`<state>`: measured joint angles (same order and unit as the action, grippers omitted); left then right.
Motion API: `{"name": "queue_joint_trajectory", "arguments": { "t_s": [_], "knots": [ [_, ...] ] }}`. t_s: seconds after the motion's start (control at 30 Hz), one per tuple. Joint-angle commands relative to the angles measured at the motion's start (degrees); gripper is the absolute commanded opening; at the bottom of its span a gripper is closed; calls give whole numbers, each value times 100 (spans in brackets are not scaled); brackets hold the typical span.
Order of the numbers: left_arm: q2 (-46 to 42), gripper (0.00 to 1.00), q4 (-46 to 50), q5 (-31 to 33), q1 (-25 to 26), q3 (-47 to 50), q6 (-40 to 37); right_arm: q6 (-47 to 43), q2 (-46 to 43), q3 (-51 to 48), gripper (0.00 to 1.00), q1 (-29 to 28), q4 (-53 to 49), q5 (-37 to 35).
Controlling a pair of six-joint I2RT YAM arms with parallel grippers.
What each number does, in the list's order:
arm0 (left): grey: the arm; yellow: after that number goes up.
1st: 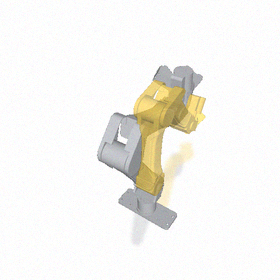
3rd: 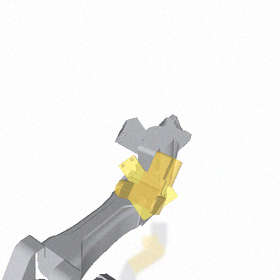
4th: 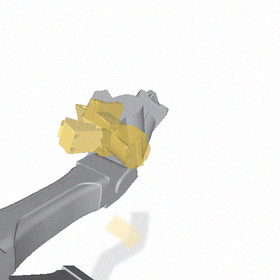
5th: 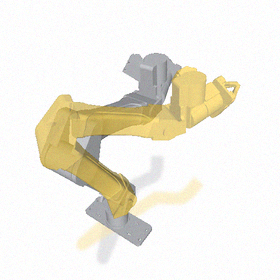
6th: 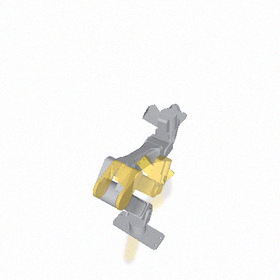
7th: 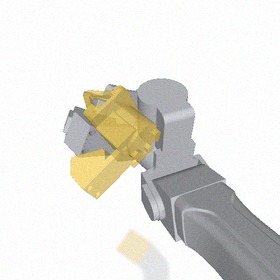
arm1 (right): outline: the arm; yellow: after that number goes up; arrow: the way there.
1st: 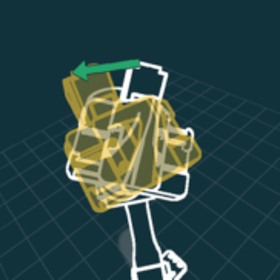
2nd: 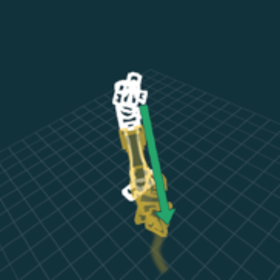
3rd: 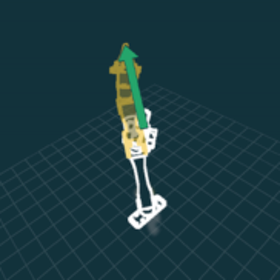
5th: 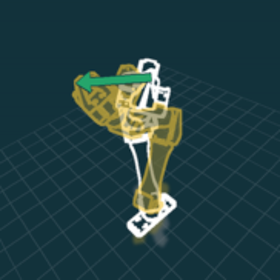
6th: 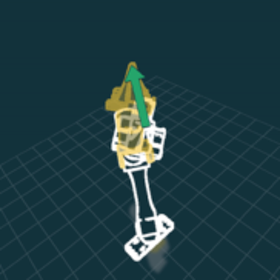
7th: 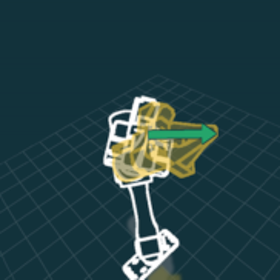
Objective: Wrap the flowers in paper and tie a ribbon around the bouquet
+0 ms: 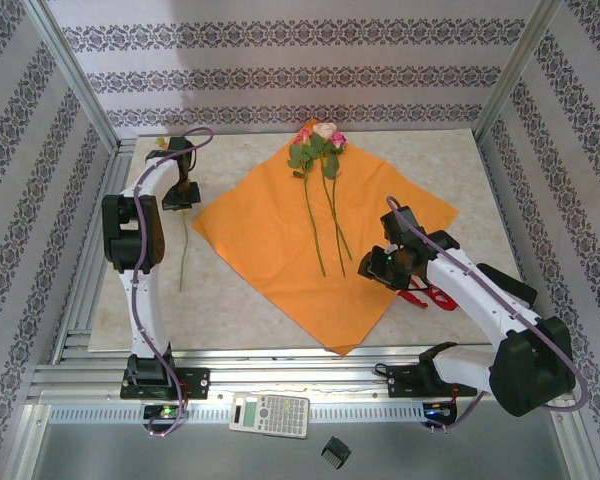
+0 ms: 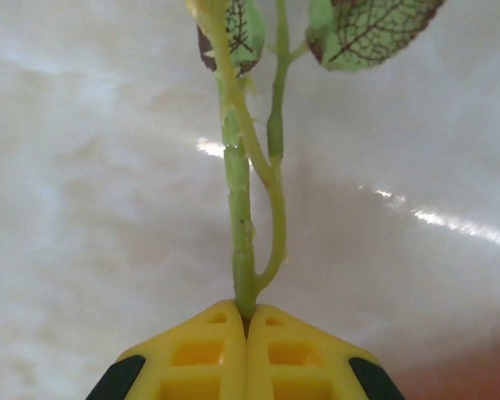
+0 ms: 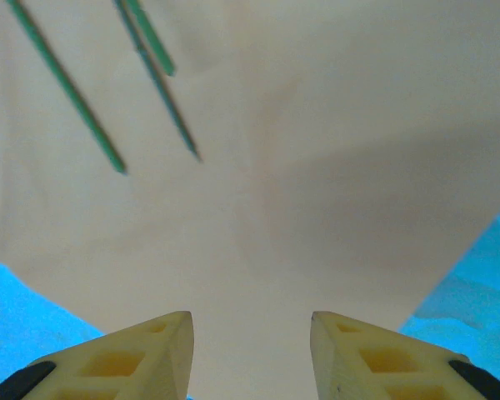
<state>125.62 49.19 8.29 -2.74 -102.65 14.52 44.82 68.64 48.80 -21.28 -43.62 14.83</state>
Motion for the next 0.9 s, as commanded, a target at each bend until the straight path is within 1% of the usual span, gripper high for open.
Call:
{"name": "queue_joint_trajectory", "arguments": {
  "t_s": [0.0, 0.07, 0.13, 0.23, 0.33, 0.4, 0.47, 0.57, 0.7, 0.77, 0.87],
  "knots": [
    [-1150, 0, -44, 812, -68, 204, -184, 151, -290, 143, 42, -26, 814, 503],
    [-1633, 0, 42, 863, -68, 312, -58, 198, -466, 99, 43, -17, 1315, 727],
    [-2093, 0, 60, 498, -60, 396, 222, 253, -660, 60, 44, -14, 1680, 817],
    [-2691, 0, -418, -971, 89, 628, 806, 187, -1002, -10, 45, 7, 2161, 916],
    [-2911, 0, -1368, -2443, 516, 932, 1540, 121, -1470, -173, 47, 28, 2592, 934],
    [-2841, 0, -1961, -2880, 972, 989, 1920, 28, -1716, -246, 48, 62, 2701, 913],
    [-2649, 0, -2651, -3048, 1426, 1016, 2365, -64, -1944, -301, 49, 141, 2705, 877],
    [-2162, 0, -3578, -3204, 1913, 1011, 2935, -165, -2255, -360, 50, 235, 2735, 734],
    [-1312, 0, -4706, -3318, 2378, 837, 3474, -286, -2535, -266, 50, 299, 2415, 392],
    [-854, 0, -5002, -3316, 2547, 633, 3590, -320, -2630, -230, 51, 321, 2258, 322],
    [-119, 0, -5021, -3395, 2703, 36, 3620, -349, -2748, -149, 51, 347, 1982, 240]
  ]
}}
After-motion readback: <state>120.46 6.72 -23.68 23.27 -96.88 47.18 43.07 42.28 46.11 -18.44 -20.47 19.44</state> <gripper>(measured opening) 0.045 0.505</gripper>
